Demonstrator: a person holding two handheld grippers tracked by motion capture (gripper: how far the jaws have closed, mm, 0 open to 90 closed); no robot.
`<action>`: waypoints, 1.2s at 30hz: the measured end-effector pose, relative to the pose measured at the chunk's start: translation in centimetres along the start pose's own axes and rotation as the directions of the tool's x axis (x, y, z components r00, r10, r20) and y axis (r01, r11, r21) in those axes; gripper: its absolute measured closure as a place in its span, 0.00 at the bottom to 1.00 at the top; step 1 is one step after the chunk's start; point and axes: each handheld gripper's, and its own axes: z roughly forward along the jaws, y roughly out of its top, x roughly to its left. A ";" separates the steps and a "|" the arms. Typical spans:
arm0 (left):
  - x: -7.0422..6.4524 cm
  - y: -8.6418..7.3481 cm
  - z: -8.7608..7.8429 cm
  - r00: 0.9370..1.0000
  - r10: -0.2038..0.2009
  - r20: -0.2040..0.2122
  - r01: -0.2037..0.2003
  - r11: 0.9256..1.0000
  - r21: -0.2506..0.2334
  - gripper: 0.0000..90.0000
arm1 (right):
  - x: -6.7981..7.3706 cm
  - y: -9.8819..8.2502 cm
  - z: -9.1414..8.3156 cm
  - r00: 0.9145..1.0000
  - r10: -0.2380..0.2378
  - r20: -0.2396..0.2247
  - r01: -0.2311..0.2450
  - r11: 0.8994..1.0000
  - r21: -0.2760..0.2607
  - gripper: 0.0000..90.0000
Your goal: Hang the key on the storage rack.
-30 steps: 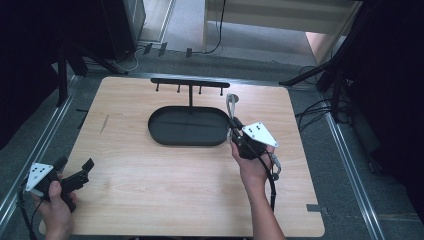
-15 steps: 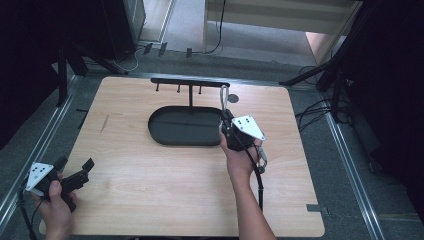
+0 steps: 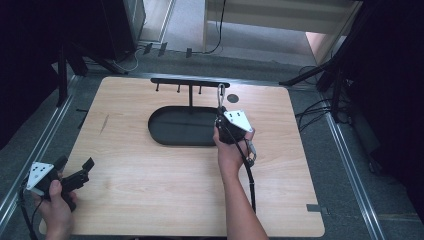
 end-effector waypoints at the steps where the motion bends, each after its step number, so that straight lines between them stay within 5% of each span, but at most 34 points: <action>1: 0.0 0.0 0.0 1.000 0.000 0.001 0.000 1.000 0.000 0.06 | 0.0 -0.1 0.2 1.000 0.000 0.006 0.000 1.000 0.002 0.92; 10: 0.0 0.0 0.1 1.000 0.000 -0.002 0.000 1.000 0.000 0.06 | 0.0 -1.4 1.5 0.999 -0.040 0.013 0.040 0.998 0.049 0.88; 12: 0.0 0.0 0.0 1.000 0.002 0.000 -0.002 1.000 -0.001 0.06 | 0.0 -1.4 1.4 0.999 -0.052 0.015 0.051 0.997 0.049 0.83; 13: 0.0 0.0 0.0 1.000 0.002 -0.002 -0.002 1.000 -0.001 0.06 | -0.1 -1.5 1.3 0.999 -0.054 -0.007 0.054 0.997 0.058 0.69; 15: 0.0 0.0 0.0 1.000 0.005 -0.001 -0.005 1.000 -0.003 0.06 | -0.3 -1.4 1.1 0.998 -0.061 -0.014 0.061 0.997 0.056 0.58; 17: 0.0 0.0 0.0 1.000 0.006 0.000 -0.006 1.000 -0.001 0.06 | -0.4 -1.4 0.9 0.998 -0.052 -0.020 0.053 0.997 0.060 0.54; 24: -0.1 0.0 0.0 1.000 0.008 -0.001 -0.008 1.000 -0.002 0.06 | -1.5 -1.0 -1.0 0.999 -0.014 -0.030 0.017 0.993 0.115 0.19; 29: -0.1 0.0 0.0 1.000 0.011 -0.001 -0.011 1.000 -0.004 0.06 | -3.3 -1.3 -3.3 0.993 -0.002 -0.119 0.013 0.996 0.092 0.01; 36: -0.1 0.0 0.0 1.000 0.013 -0.002 -0.013 1.000 -0.005 0.06 | -5.6 -2.7 -6.0 0.992 -0.001 -0.130 0.010 0.998 0.067 0.00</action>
